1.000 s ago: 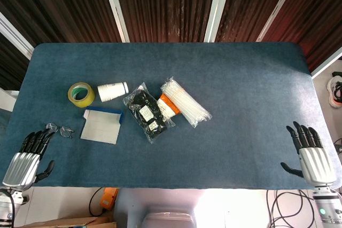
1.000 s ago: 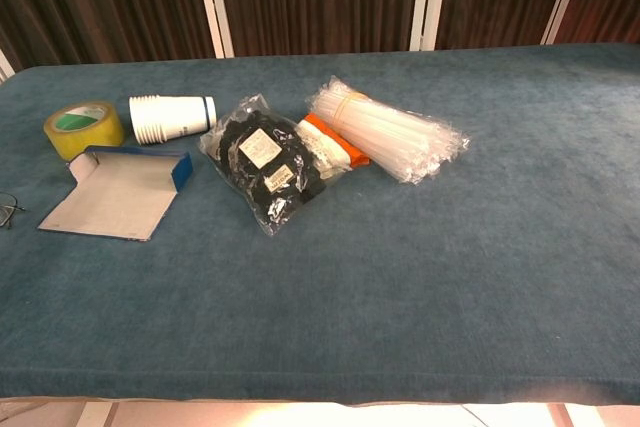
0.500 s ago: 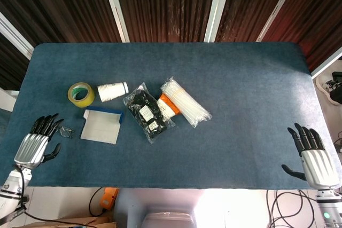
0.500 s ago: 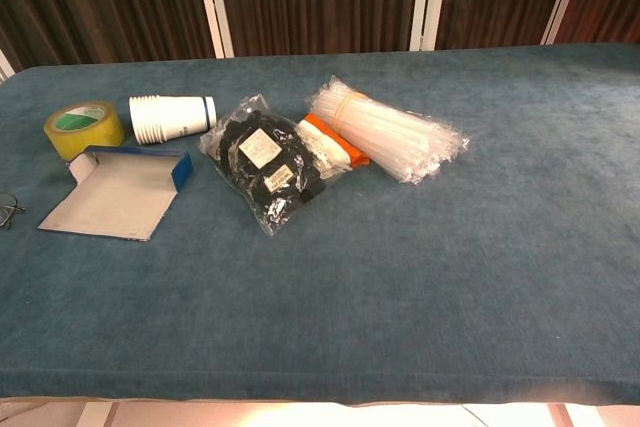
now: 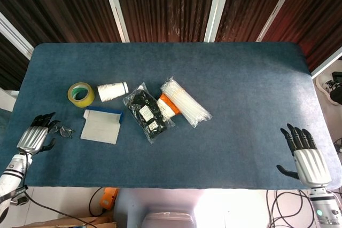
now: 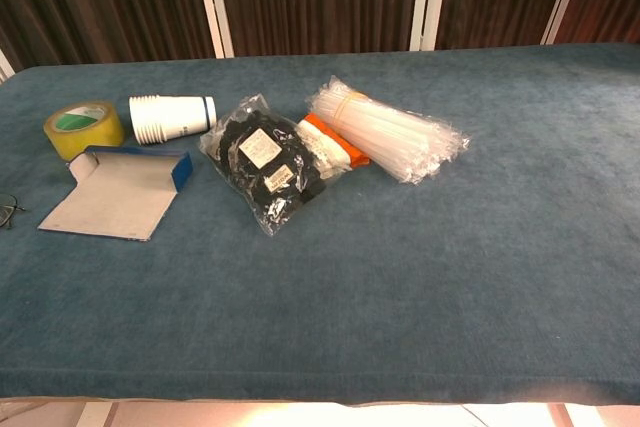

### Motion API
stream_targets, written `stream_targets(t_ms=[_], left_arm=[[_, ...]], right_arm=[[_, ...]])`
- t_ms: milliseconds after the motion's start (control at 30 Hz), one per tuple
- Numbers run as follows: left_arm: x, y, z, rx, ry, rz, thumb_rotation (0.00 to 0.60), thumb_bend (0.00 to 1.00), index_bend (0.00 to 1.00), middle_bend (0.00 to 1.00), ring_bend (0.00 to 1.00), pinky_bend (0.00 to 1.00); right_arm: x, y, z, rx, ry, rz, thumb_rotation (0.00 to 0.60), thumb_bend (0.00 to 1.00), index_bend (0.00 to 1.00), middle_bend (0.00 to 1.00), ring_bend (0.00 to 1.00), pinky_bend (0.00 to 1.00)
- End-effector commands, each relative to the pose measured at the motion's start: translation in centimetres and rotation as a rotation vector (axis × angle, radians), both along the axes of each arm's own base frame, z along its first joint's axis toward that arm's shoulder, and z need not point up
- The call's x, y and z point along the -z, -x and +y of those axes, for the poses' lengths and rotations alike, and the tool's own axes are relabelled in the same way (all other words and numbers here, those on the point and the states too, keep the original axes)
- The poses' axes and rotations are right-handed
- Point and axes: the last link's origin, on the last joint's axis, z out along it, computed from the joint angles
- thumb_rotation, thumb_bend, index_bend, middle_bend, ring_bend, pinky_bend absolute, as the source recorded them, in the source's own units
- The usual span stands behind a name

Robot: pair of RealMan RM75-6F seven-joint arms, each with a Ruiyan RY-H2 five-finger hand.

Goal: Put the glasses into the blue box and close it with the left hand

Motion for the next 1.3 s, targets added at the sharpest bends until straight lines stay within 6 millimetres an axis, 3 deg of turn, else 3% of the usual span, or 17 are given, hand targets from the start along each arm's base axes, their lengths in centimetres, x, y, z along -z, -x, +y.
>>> stream_targets(t_ms=[33, 400, 700, 867, 1100, 1300], left_arm=[[1.1, 0.4, 0.5, -0.02, 0.012, -0.019, 0.6, 0.41, 0.26, 0.0, 0.0, 0.01], [1.3, 1.5, 1.8, -0.062, -0.016, 0.058, 0.6, 0.41, 0.4, 0.02, 0.0, 0.02], [1.4, 1.6, 2.3, -0.063, -0.054, 0.059, 0.6, 0.41, 0.59, 0.11, 0.0, 0.05], [1.3, 1.6, 2.3, -0.06, -0.072, 0.048, 0.6, 0.42, 0.64, 0.14, 0.01, 0.06], [1.2, 0.5, 2.3, -0.007, -0.124, -0.009, 0.6, 0.43, 0.67, 0.18, 0.04, 0.07], [1.9, -1.8, 2.4, 0.079, -0.175, -0.08, 0.6, 0.43, 0.68, 0.18, 0.04, 0.07]], right_arm=[[0.0, 0.0, 0.0, 0.001, 0.0, 0.002, 0.6, 0.27, 0.0, 0.0, 0.0, 0.0], [0.0, 0.0, 0.3, -0.002, -0.018, -0.003, 0.6, 0.27, 0.0, 0.0, 0.0, 0.0], [0.1, -0.1, 0.4, -0.005, -0.029, -0.002, 0.6, 0.27, 0.0, 0.0, 0.0, 0.0], [0.1, -0.1, 0.4, -0.006, -0.032, 0.0, 0.6, 0.27, 0.0, 0.0, 0.0, 0.0], [0.2, -0.1, 0.5, -0.008, -0.037, -0.001, 0.6, 0.27, 0.0, 0.0, 0.0, 0.0], [0.1, -0.2, 0.6, -0.015, -0.04, -0.009, 0.6, 0.27, 0.0, 0.0, 0.0, 0.0]])
